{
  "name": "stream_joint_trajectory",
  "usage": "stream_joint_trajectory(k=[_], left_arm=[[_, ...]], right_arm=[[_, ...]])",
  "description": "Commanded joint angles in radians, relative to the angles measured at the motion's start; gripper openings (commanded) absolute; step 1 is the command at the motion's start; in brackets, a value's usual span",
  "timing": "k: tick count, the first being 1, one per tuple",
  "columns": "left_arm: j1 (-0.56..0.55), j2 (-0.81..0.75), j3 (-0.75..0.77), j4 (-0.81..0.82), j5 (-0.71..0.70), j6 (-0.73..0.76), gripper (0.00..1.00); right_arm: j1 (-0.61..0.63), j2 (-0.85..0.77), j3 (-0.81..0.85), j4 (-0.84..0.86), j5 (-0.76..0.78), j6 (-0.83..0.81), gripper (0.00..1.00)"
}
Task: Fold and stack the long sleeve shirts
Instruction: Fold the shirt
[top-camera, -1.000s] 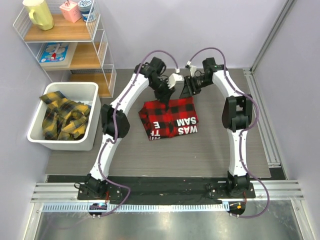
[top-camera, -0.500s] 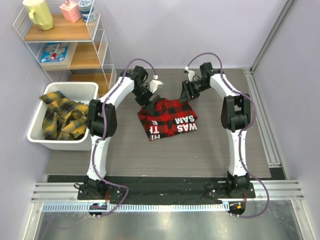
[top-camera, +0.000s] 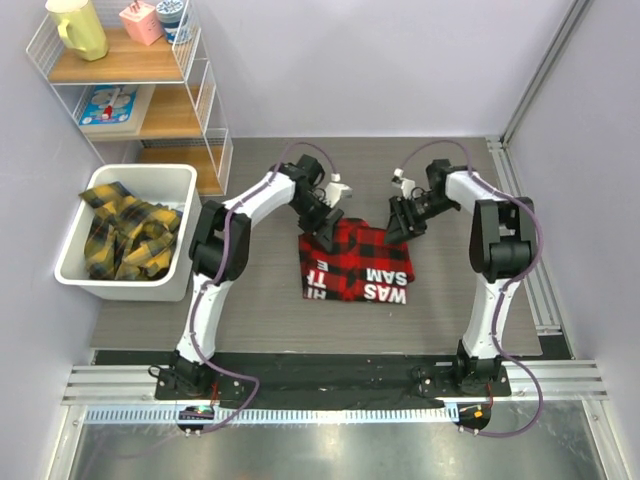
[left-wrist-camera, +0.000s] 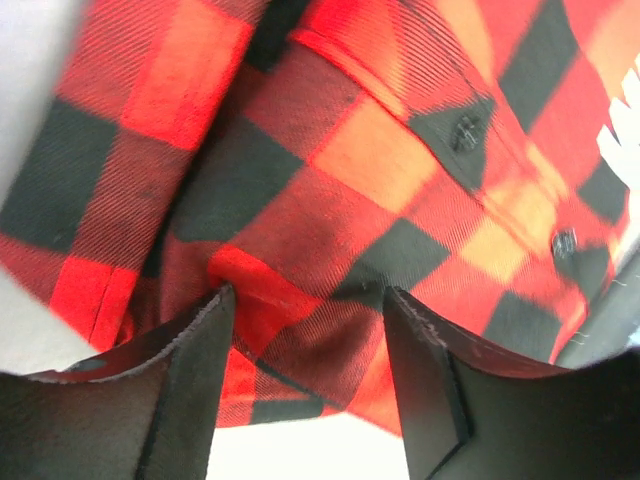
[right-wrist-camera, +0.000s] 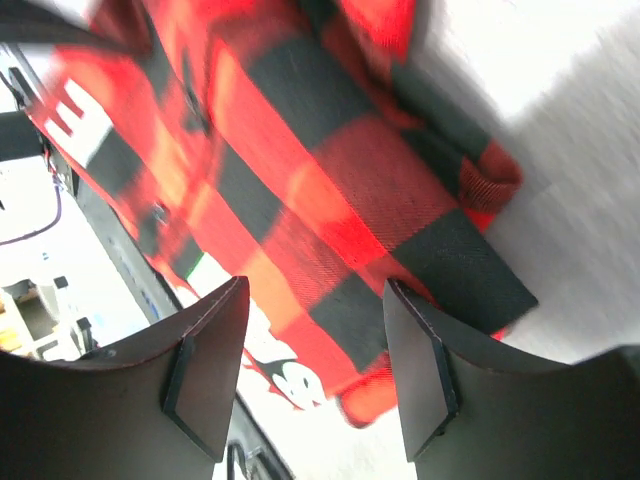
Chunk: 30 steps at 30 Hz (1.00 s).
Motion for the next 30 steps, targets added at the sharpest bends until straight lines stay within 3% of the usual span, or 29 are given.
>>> stream_joint_trajectory(k=[1,4,8,11,16,17,18,23,30], left_arm=[[-0.043,-0.117,-0.138,0.067,0.115,-0.095,0.64],[0.029,-0.2,-0.178,0.098,0.169,-0.086,0.72],[0.068,-0.274,-0.195,0.106,0.184,-0.035,0.79],[0.059,-0.285,-0.224,0.119,0.172,-0.079,0.79],[0.054,-0.262,-0.262,0.285,0.108,-0.218,0.77],[0.037,-0.247,-0.25,0.282,0.094,-0.215,0.76],[0.031,-0.222,-0.216,0.274,0.094,-0.187,0.75],[-0.006,-0.127,-0.114,0.218,0.091,-0.1,0.7],[-0.067,-0.076,-0.075,0.164,0.043,0.023,0.68]], right_arm=[[-0.061,-0.179,-0.021,-0.149,0.024,-0.133,0.63],[-0.1,-0.256,-0.069,-0.142,0.048,-0.154,0.66],[-0.138,-0.24,-0.093,-0.081,0.099,-0.144,0.7],[-0.146,-0.183,-0.101,0.0,0.149,-0.089,0.77],[-0.158,-0.112,-0.135,0.079,0.113,0.019,0.84],[-0.158,-0.109,-0.145,0.091,0.111,0.028,0.96],[-0.158,-0.112,-0.165,0.109,0.111,0.031,0.97],[-0.16,-0.111,-0.19,0.12,0.047,0.031,0.93],[-0.158,-0.112,-0.224,0.102,-0.044,0.021,0.75]])
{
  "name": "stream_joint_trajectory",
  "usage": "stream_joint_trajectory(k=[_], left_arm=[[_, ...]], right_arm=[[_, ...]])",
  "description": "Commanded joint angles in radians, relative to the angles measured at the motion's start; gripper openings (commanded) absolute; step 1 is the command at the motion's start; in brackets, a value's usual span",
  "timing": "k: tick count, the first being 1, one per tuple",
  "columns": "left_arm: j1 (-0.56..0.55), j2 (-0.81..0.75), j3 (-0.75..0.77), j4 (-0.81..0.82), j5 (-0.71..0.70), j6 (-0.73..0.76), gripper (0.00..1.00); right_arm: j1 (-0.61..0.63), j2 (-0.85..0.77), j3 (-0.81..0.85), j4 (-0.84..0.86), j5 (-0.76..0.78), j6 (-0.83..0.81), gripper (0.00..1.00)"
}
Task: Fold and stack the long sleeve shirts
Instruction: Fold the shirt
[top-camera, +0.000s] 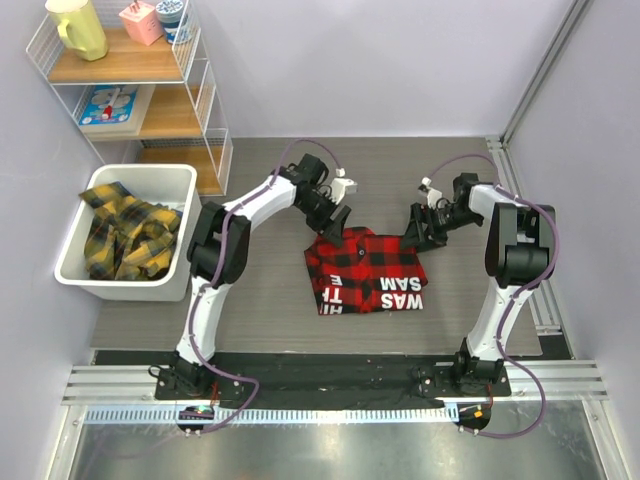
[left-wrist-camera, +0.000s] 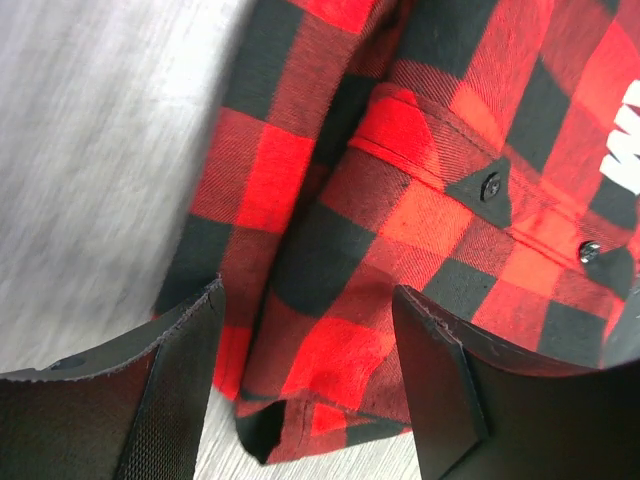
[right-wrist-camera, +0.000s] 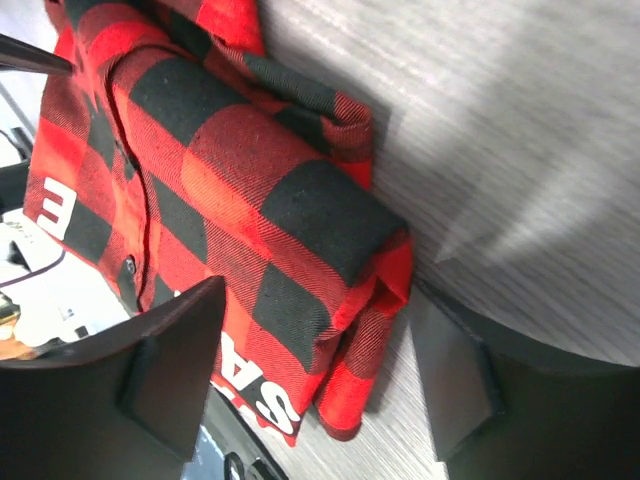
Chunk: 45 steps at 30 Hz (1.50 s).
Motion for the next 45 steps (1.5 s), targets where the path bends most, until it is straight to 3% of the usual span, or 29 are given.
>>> stream_joint_trajectory(k=[1,5,7,10,13,14,16,18,20,25,26,33,37,40,43,45], left_arm=[[-0.037,-0.01,0.03,-0.041,-0.03,0.114,0.68],[-0.049,-0.013,0.026,-0.049,-0.03,0.145,0.64],[-0.049,-0.014,0.026,-0.049,-0.025,0.149,0.58],[-0.052,-0.033,0.025,-0.051,-0.002,0.149,0.55],[-0.057,-0.072,0.005,-0.051,-0.013,0.158,0.45],[-0.057,-0.098,-0.003,-0.052,-0.017,0.16,0.43],[-0.057,-0.118,-0.01,-0.064,-0.014,0.166,0.41],[-0.06,-0.148,-0.017,-0.071,-0.014,0.171,0.3],[-0.062,-0.163,-0.01,-0.095,-0.01,0.169,0.19],[-0.065,-0.209,0.022,-0.227,0.002,0.182,0.08],[-0.063,-0.224,0.013,-0.253,0.007,0.182,0.0],[-0.056,-0.387,-0.098,-0.31,0.056,0.128,0.0],[-0.003,-0.416,-0.203,-0.224,0.042,0.024,0.0],[0.052,-0.377,-0.274,-0.103,0.009,-0.024,0.0],[0.089,-0.28,-0.247,-0.042,-0.016,-0.062,0.01],[0.106,-0.204,-0.204,-0.025,-0.01,-0.082,0.09]], right_arm=[[0.002,-0.013,-0.032,0.002,-0.075,-0.008,0.75],[0.002,-0.018,-0.056,-0.01,-0.098,-0.023,0.75],[0.002,-0.013,-0.065,-0.011,-0.114,-0.03,0.7],[0.002,-0.021,-0.065,-0.01,-0.13,-0.03,0.55],[0.002,-0.032,-0.062,-0.002,-0.144,-0.026,0.35],[0.004,-0.035,-0.058,-0.001,-0.145,-0.025,0.22],[0.002,-0.041,-0.058,-0.001,-0.153,-0.023,0.12],[0.002,-0.053,-0.064,0.001,-0.162,-0.022,0.03],[0.002,-0.072,-0.07,0.001,-0.185,-0.019,0.01],[0.007,-0.124,-0.078,-0.004,-0.231,-0.02,0.01],[0.01,-0.133,-0.079,-0.011,-0.254,-0.023,0.01],[0.076,-0.187,-0.047,-0.071,-0.318,-0.011,0.01],[0.136,-0.092,-0.012,-0.068,-0.236,0.015,0.01],[0.145,-0.014,0.042,-0.012,-0.175,0.062,0.01],[0.139,0.068,0.071,0.071,-0.125,0.139,0.01],[0.136,0.121,0.123,0.071,-0.116,0.154,0.01]])
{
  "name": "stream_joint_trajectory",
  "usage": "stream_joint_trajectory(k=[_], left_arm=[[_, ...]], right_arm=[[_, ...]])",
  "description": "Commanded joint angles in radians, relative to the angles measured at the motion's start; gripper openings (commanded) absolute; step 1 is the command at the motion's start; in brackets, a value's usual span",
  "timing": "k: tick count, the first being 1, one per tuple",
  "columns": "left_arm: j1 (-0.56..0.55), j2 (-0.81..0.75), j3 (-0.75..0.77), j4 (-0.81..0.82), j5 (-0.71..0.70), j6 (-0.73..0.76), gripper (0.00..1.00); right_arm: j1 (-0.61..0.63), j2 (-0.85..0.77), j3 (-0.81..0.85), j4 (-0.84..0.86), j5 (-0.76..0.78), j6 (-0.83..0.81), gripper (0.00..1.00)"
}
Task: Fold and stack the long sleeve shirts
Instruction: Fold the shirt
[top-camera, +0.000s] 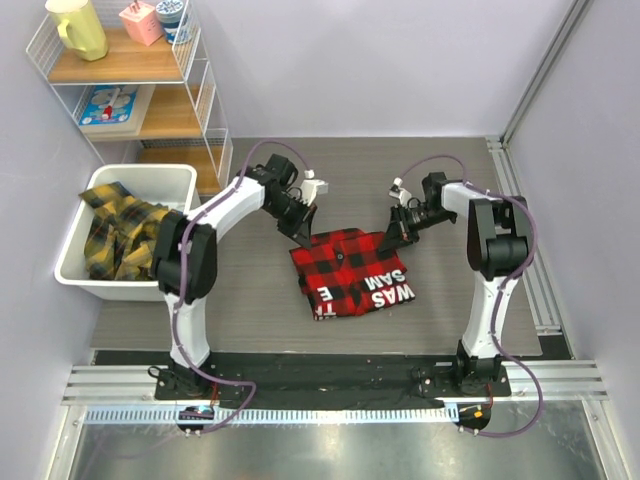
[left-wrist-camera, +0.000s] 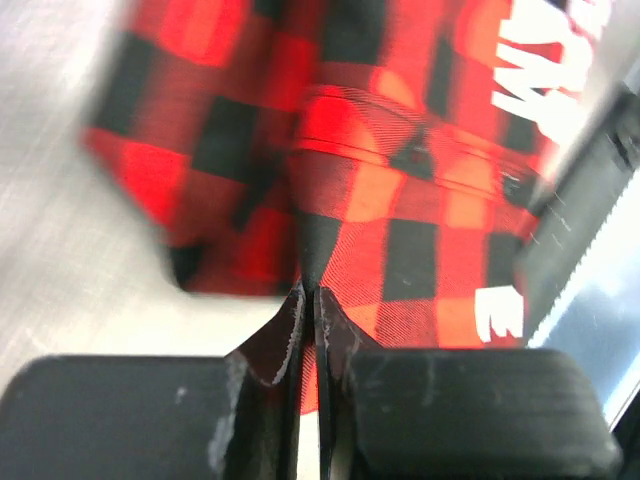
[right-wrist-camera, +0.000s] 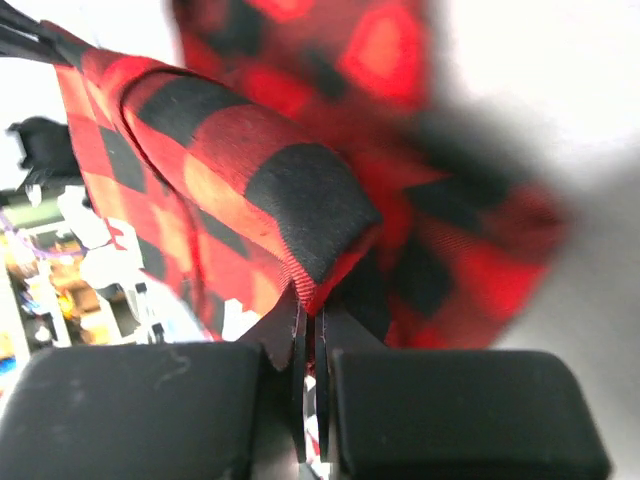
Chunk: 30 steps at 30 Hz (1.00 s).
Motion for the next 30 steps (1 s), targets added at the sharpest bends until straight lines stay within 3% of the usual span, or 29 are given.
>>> stream_joint_trajectory(k=[1,3,5,7,11,12,13,14,17,24,27,30], left_arm=[[0.04,0.136,0.106,0.114,0.0,-0.081,0.11],[0.053,0.156,0.137,0.084,0.083,-0.072,0.38],[0.076,0.14,0.122,0.08,0.122,-0.083,0.6],[0.118,0.064,0.011,0.138,0.16,-0.168,0.71],[0.188,-0.136,-0.257,0.342,0.177,-0.415,0.76],[0.194,-0.179,-0.322,0.418,0.177,-0.466,0.77],[0.195,-0.274,-0.378,0.457,0.165,-0.525,0.83],[0.191,-0.319,-0.488,0.494,0.159,-0.556,0.99],[0.149,-0.432,-0.649,0.61,0.117,-0.592,1.0],[0.092,-0.485,-0.835,0.891,-0.01,-0.787,1.0],[0.037,-0.473,-0.848,0.904,-0.1,-0.81,1.0],[0.009,-0.443,-0.858,0.986,-0.093,-0.837,1.0]], right_arm=[[-0.015,0.088,0.098,0.065,0.056,0.093,0.01],[-0.023,0.092,0.119,0.062,0.047,0.098,0.03],[-0.029,0.082,0.127,0.041,0.027,0.094,0.16],[-0.038,0.061,0.122,0.0,0.009,0.086,0.32],[-0.058,0.001,0.084,-0.08,-0.014,0.042,0.49],[-0.058,-0.028,0.072,-0.091,-0.013,0.035,0.59],[-0.058,-0.042,0.04,-0.102,-0.008,0.028,0.61],[-0.058,-0.053,0.023,-0.113,-0.002,-0.006,0.62],[-0.057,-0.071,-0.039,-0.113,-0.003,-0.025,0.67],[-0.058,-0.06,-0.086,-0.085,0.061,-0.074,0.7],[-0.057,-0.066,-0.095,-0.08,0.082,-0.069,0.7],[-0.058,-0.077,-0.1,-0.08,0.113,-0.078,0.7]])
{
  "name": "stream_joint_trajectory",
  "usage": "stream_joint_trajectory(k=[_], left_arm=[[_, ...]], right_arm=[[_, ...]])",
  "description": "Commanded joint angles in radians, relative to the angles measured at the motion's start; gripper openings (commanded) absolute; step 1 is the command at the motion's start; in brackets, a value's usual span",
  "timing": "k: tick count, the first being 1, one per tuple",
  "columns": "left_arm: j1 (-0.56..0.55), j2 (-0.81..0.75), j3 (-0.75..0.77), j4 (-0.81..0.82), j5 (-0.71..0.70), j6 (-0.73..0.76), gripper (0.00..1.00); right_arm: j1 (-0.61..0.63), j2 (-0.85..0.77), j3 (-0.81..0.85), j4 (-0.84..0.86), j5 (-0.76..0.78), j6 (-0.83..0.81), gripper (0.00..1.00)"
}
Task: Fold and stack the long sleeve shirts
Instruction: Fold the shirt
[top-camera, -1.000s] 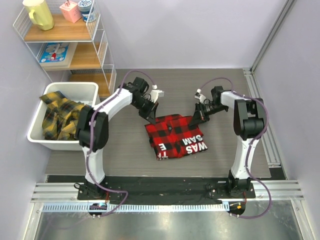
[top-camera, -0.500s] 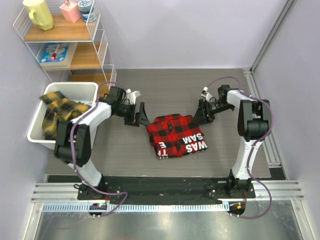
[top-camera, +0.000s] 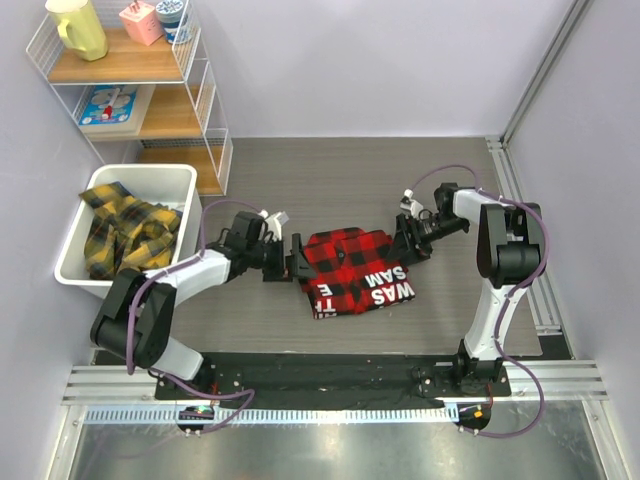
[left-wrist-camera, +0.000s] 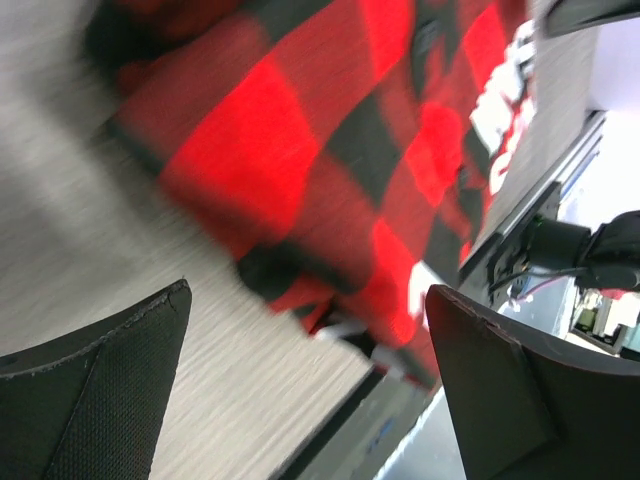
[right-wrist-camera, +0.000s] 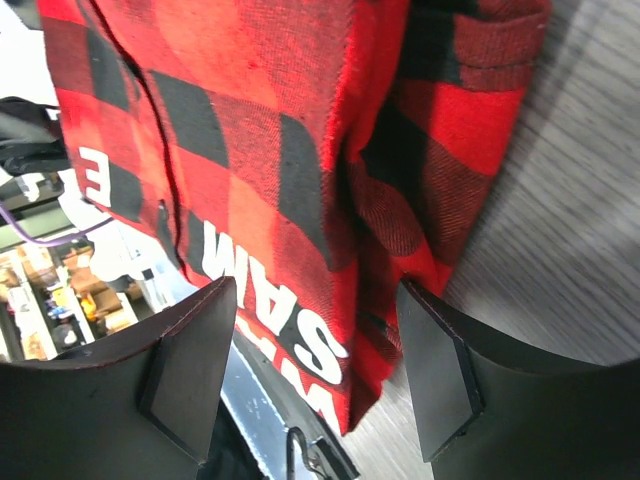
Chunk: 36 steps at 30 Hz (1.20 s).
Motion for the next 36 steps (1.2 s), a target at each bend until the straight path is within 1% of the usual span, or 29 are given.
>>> stream_joint_trajectory(k=[1,2,5,8,9,10,11,12,14,15,16,17,18,19,20,21,22,23,24,25,27,29,30,31,32,34,35,36], left_arm=[[-0.05,0.016,0.003,0.21,-0.05,-0.082,1.0],[-0.059,0.024,0.001,0.249,-0.039,-0.085,1.0],[-0.101,0.039,0.015,0.266,-0.005,-0.076,1.0],[-0.122,0.052,0.033,0.241,0.011,-0.077,0.88],[-0.121,0.058,0.038,0.228,0.011,-0.079,0.82],[-0.121,0.07,0.047,0.216,0.027,-0.087,0.78],[-0.121,0.078,0.064,0.201,0.034,-0.088,0.73],[-0.122,0.084,0.079,0.155,0.042,-0.088,0.64],[-0.121,0.107,0.125,0.092,0.056,-0.084,0.57],[-0.121,0.115,0.139,0.026,0.053,-0.081,0.56],[-0.121,0.127,0.153,0.01,0.053,-0.073,0.54],[-0.121,0.131,0.171,0.007,0.065,-0.071,0.42],[-0.121,0.139,0.185,0.0,0.076,-0.068,0.35],[-0.119,0.142,0.203,-0.008,0.085,-0.067,0.26],[-0.119,0.15,0.222,-0.013,0.131,-0.067,0.09],[-0.118,0.151,0.269,-0.029,0.165,-0.058,0.01],[-0.118,0.15,0.291,-0.086,0.191,-0.053,0.0],[-0.116,0.142,0.306,-0.105,0.281,-0.059,0.0],[-0.116,0.144,0.341,-0.137,0.313,-0.068,0.0],[-0.118,0.147,0.351,-0.208,0.343,-0.082,0.0],[-0.121,0.142,0.343,-0.238,0.393,-0.134,0.0],[-0.129,0.133,0.288,-0.218,0.374,-0.168,0.0],[-0.127,0.145,0.268,-0.195,0.358,-0.217,0.0],[-0.121,0.159,0.233,-0.183,0.357,-0.226,0.0],[-0.097,0.176,0.22,-0.175,0.344,-0.237,0.03],[-0.058,0.225,0.19,-0.146,0.306,-0.286,0.04],[-0.014,0.243,0.188,-0.134,0.298,-0.3,0.07],[0.003,0.259,0.196,-0.111,0.289,-0.3,0.1]], right_arm=[[0.002,-0.041,-0.01,0.008,0.043,-0.037,0.7],[0.002,-0.04,-0.012,0.01,0.046,-0.038,0.7],[0.002,-0.025,-0.016,0.008,0.036,-0.04,0.69],[0.002,-0.014,-0.021,0.008,0.014,-0.04,0.65],[0.003,-0.009,-0.024,0.008,0.01,-0.038,0.64],[0.003,-0.009,-0.027,0.008,0.005,-0.04,0.63],[0.002,-0.009,-0.028,0.005,-0.001,-0.043,0.58],[0.003,-0.009,-0.031,0.005,-0.004,-0.043,0.56],[0.002,-0.014,-0.039,0.001,-0.013,-0.05,0.47],[0.002,-0.011,-0.042,-0.001,-0.015,-0.052,0.44],[0.002,-0.011,-0.042,-0.001,-0.021,-0.052,0.33],[0.002,-0.009,-0.042,-0.004,-0.026,-0.054,0.26],[0.002,-0.008,-0.038,-0.005,-0.038,-0.047,0.19],[0.002,-0.005,-0.029,-0.01,-0.046,-0.046,0.05],[0.003,-0.006,-0.007,-0.027,-0.056,-0.044,0.01],[0.002,-0.011,0.007,-0.045,-0.076,-0.047,0.01],[-0.024,-0.015,0.019,-0.073,-0.092,-0.061,0.01],[-0.03,-0.034,0.042,-0.143,-0.101,-0.079,0.01],[-0.033,-0.043,0.05,-0.178,-0.105,-0.096,0.01],[-0.037,-0.054,0.053,-0.209,-0.105,-0.121,0.01],[-0.041,-0.077,0.044,-0.272,-0.081,-0.136,0.01],[-0.041,-0.075,0.018,-0.294,-0.052,-0.155,0.01],[-0.04,-0.064,0.008,-0.292,-0.046,-0.155,0.01],[-0.038,-0.051,0.005,-0.288,-0.034,-0.147,0.01],[-0.037,-0.032,0.008,-0.269,-0.029,-0.135,0.01],[-0.034,0.026,0.018,-0.245,-0.015,-0.112,0.01],[-0.034,0.043,0.025,-0.213,-0.001,-0.097,0.01],[-0.032,0.07,0.03,-0.193,0.008,-0.087,0.01]])
